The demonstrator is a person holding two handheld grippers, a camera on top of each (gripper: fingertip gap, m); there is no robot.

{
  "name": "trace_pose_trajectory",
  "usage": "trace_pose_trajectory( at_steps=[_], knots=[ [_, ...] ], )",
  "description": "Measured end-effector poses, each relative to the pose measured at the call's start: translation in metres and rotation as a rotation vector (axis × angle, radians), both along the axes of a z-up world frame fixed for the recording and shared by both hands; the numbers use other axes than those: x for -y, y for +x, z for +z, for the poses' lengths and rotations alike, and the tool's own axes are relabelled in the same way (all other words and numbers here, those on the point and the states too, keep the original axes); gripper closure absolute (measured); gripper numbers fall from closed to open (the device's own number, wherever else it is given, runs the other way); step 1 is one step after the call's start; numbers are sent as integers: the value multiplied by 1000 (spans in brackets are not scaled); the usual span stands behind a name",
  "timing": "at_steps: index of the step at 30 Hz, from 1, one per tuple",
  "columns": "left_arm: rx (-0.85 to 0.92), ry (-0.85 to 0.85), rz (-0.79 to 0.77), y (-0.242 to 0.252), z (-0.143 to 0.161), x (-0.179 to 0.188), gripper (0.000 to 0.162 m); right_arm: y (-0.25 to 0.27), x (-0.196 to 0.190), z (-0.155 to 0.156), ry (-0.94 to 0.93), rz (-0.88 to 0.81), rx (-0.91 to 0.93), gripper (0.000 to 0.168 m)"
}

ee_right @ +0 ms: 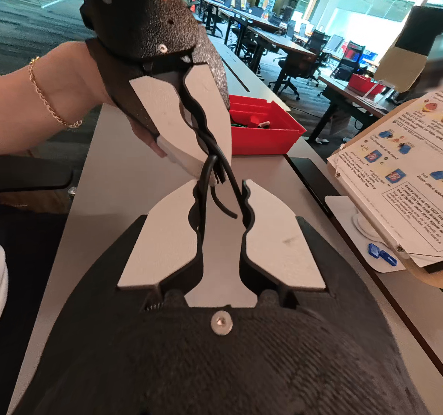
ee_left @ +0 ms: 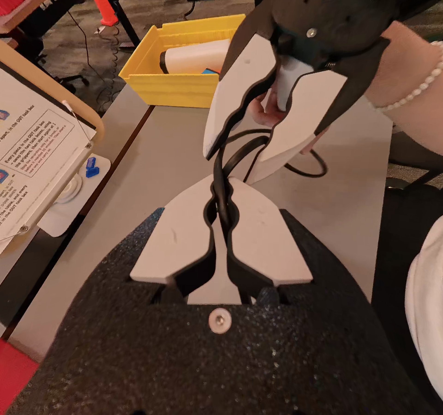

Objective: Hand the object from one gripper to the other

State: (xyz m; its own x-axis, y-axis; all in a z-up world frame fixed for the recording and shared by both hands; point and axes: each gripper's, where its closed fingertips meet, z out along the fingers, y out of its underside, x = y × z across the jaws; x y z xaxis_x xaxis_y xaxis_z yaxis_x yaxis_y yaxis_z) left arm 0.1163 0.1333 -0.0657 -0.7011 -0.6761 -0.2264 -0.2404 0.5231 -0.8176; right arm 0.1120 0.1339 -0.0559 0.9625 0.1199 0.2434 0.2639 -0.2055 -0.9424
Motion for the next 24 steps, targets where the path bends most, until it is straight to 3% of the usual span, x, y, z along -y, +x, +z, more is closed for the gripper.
trace_pose_trajectory(
  at_steps=[4, 12, 18, 24],
  knots=[
    [15, -15, -33, -2, 7, 5, 159, 6, 8, -6, -31, -6, 22, 140],
    [100, 45, -141, -11, 16, 18, 159, 2, 12, -3, 8, 86, -68, 119],
    [120, 39, -151, -13, 19, 12, 159, -1, 13, -3, 7, 129, -80, 164],
    [123, -68, -97, -9, 22, 3, 159, -6, 12, 0, 17, 124, -33, 165]
  ],
)
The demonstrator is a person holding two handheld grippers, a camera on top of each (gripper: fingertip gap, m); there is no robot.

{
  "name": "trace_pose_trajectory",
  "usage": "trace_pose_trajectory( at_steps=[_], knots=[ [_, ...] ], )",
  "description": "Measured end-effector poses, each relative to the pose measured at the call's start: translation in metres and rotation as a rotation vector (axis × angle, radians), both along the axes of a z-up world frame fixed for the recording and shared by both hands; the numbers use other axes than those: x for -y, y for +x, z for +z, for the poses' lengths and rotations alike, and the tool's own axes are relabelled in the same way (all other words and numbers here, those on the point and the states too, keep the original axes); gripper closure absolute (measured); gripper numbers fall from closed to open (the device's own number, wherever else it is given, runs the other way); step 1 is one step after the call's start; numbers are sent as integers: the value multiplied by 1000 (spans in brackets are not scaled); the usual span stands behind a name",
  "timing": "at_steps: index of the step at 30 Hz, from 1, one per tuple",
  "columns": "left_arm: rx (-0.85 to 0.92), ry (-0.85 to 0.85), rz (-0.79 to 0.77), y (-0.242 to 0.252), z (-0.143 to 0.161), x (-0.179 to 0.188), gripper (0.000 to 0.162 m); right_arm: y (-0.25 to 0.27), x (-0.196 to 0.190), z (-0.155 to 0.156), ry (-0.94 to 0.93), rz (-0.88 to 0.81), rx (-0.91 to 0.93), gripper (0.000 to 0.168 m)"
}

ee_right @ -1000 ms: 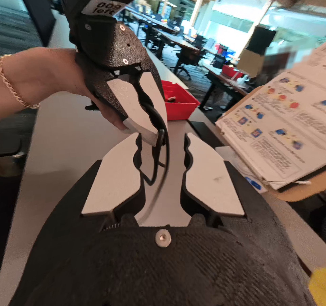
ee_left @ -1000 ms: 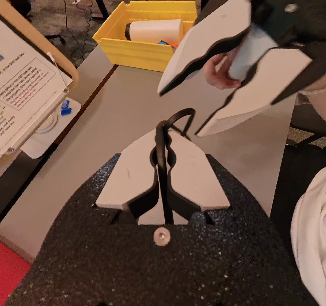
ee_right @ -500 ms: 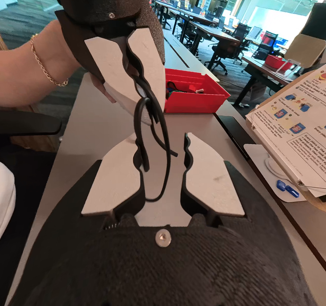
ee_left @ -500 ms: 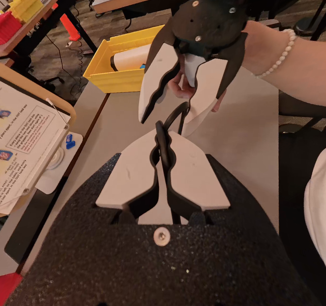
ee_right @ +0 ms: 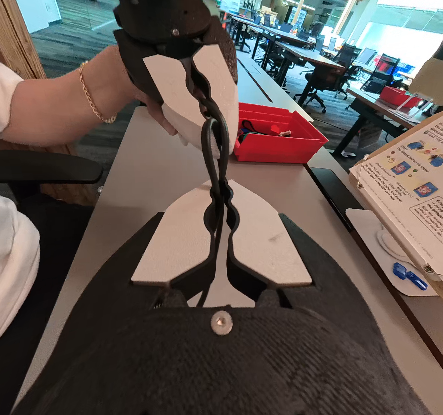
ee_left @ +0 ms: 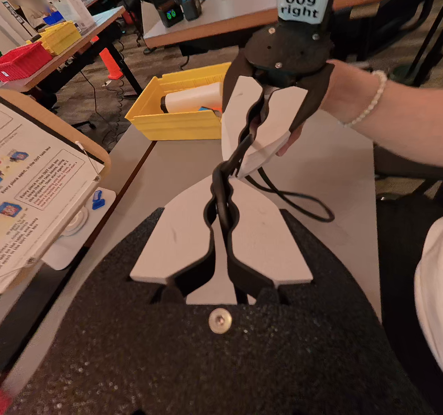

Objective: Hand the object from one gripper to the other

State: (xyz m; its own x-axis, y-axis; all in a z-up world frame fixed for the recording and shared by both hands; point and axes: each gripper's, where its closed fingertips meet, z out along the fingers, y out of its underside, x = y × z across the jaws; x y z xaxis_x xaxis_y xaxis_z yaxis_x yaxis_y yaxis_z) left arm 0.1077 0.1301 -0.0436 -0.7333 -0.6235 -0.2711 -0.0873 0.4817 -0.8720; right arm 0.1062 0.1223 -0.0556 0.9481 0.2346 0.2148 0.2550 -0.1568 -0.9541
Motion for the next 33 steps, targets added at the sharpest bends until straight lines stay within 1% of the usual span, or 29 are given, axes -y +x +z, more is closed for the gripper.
trace_pose_trajectory(
  at_steps=[3, 8, 11, 12, 14, 16, 17, 19, 21, 24, 27, 28, 30, 32, 33],
  knots=[
    [-27, -135, 4, 1, -1, -1, 156, 1, 0, 9, 29, -17, -14, 165],
    [-26, -288, 58, 4, -5, -12, 108, 9, -2, 29, 88, -64, -30, 165],
    [-70, -372, 101, 3, -18, -21, 96, 14, -7, 39, 98, -93, -26, 165],
    [-91, -400, 131, 3, -25, -24, 96, 17, -9, 41, 92, -114, -21, 165],
    [-123, -416, 229, 6, -43, -30, 93, 33, -16, 43, 78, -230, -14, 165],
    [-122, -374, 377, 9, -62, -40, 92, 47, -21, 44, 70, -336, -24, 165],
    [-109, -357, 436, 9, -69, -41, 92, 48, -25, 44, 67, -358, -34, 165],
    [-66, -350, 509, 6, -76, -36, 88, 50, -30, 47, 82, -392, -45, 165],
    [11, -330, 547, 4, -76, -25, 83, 51, -35, 46, 75, -424, -48, 165],
    [145, -284, 628, 12, -66, -21, 81, 55, -41, 45, 68, -487, -65, 165],
    [290, -278, 717, 27, -47, -29, 82, 53, -48, 41, 74, -507, -142, 165],
    [354, -267, 741, 30, -39, -31, 87, 52, -50, 39, 74, -516, -156, 165],
    [443, -237, 735, 36, -31, -26, 103, 50, -53, 33, 61, -521, -191, 165],
    [425, -234, 706, 42, -36, -16, 109, 48, -54, 28, 55, -514, -223, 165],
    [411, -234, 698, 45, -39, -14, 116, 46, -54, 26, 50, -509, -232, 165]
  ],
)
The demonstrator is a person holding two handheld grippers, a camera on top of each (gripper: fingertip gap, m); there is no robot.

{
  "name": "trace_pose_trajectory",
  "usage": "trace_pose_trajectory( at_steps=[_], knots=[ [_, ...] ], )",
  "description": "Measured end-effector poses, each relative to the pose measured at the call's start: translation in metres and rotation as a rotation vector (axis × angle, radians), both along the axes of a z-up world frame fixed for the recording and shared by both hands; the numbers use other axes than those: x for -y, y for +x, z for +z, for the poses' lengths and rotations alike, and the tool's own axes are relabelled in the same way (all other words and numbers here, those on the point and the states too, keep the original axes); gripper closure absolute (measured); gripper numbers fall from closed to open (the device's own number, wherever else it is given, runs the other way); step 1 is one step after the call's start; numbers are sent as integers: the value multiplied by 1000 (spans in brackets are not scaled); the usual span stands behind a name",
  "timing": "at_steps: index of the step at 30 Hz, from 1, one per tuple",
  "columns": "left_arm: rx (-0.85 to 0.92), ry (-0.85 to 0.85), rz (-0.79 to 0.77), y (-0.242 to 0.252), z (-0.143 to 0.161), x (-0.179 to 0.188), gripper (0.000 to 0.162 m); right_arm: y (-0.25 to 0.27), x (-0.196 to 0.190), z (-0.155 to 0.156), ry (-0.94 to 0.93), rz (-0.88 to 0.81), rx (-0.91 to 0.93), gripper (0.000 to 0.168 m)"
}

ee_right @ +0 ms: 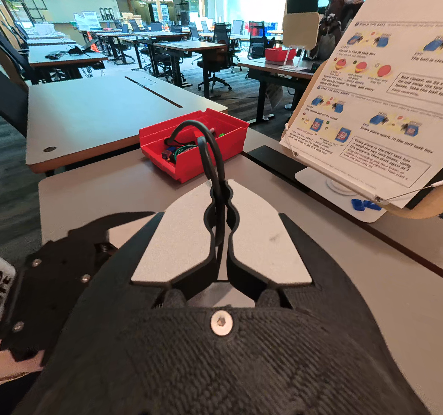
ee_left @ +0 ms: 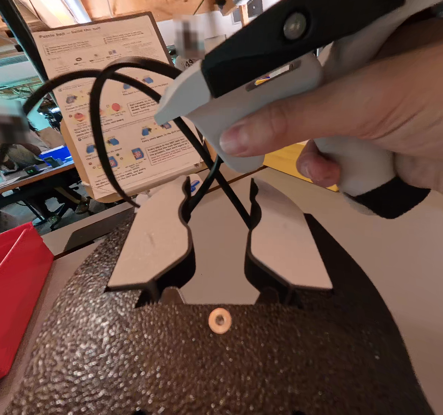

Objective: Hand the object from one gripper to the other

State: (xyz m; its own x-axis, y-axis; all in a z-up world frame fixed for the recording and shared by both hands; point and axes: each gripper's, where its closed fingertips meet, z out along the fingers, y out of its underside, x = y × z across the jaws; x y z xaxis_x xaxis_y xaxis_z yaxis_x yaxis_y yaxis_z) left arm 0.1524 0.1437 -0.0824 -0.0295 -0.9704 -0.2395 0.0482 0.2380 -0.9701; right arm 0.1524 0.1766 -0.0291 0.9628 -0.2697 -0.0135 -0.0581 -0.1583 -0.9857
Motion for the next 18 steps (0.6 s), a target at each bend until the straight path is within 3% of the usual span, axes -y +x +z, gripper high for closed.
trace_pose_trajectory(
  at_steps=[7, 15, 16, 18],
  knots=[
    [-13, -1, -25, 1, -7, 4, 155, 1, 8, -6, -3, -8, -33, 165],
    [-118, -17, -168, 3, -12, 6, 158, 2, 17, -8, 35, 30, -55, 165],
    [-146, -40, -205, 2, -12, 7, 158, -1, 20, -6, 50, 58, -55, 162],
    [-223, -113, -305, -2, -11, 10, 158, -5, 28, -1, 71, 109, -47, 135]
  ],
)
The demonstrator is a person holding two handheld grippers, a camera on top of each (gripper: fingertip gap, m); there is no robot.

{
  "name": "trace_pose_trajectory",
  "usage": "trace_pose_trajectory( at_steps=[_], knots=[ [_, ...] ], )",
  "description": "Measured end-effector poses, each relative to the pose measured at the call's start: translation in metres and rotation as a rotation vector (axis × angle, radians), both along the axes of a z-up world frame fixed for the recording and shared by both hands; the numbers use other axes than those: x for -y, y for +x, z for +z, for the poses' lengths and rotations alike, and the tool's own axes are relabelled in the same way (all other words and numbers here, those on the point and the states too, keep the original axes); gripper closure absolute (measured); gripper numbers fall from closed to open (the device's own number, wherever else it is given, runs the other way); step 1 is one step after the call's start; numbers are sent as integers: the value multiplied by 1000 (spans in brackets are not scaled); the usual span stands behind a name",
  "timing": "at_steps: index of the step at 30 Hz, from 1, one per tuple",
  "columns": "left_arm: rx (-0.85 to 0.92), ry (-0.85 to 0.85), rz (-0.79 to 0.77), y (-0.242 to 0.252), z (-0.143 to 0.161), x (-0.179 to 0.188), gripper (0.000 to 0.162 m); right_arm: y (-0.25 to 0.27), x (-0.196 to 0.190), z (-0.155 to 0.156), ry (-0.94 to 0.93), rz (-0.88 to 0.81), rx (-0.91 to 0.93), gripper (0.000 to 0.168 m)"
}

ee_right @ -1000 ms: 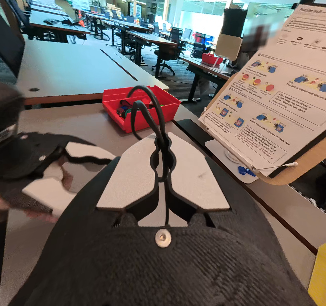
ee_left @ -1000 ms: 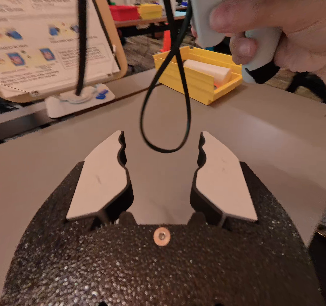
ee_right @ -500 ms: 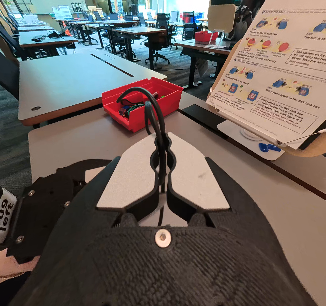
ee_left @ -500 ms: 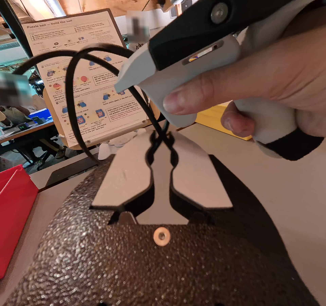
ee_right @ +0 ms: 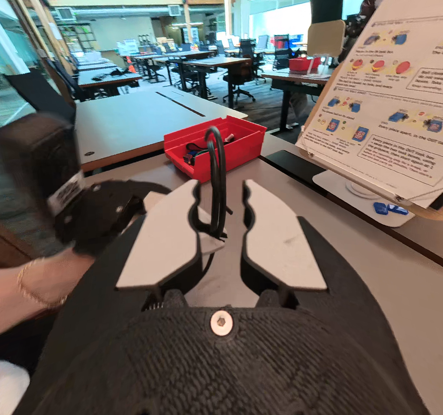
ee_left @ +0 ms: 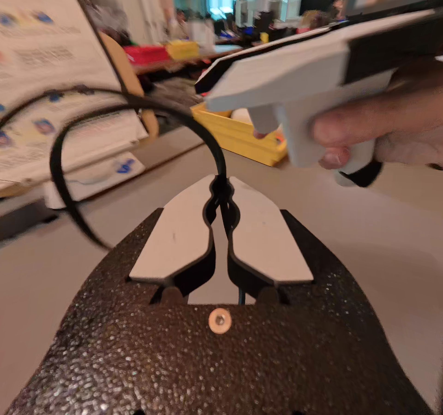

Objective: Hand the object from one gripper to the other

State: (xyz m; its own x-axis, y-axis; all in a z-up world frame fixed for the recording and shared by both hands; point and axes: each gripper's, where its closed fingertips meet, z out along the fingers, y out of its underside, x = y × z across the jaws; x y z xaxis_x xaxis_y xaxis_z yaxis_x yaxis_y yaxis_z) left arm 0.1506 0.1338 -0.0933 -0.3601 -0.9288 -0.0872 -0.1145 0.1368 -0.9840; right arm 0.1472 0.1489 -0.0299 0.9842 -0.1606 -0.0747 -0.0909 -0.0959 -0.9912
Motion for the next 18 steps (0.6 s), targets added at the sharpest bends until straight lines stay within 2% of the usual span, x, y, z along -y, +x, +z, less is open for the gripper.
trace_pose_trajectory(
  at_steps=[3, 5, 7, 10, 12, 16, 18],
  knots=[
    [-208, -95, -170, -11, -1, 0, 158, -5, 17, -3, -65, 53, 95, 101],
    [-347, -79, -258, -19, -4, -5, 158, -2, 28, -4, -115, 16, 281, 99],
    [-410, -23, -312, -26, -3, -11, 158, -21, 30, -7, -150, 95, 501, 97],
    [-461, 53, -419, -37, 3, -9, 158, -38, 23, -16, -204, 144, 775, 105],
    [-470, 89, -487, -44, 10, -5, 158, -38, 16, -24, -250, 159, 817, 102],
    [-515, 238, -591, -62, 10, -1, 158, -40, 10, -21, -249, 199, 942, 110],
    [-539, 298, -616, -68, 8, -3, 158, -49, 11, -21, -254, 251, 1010, 122]
  ],
)
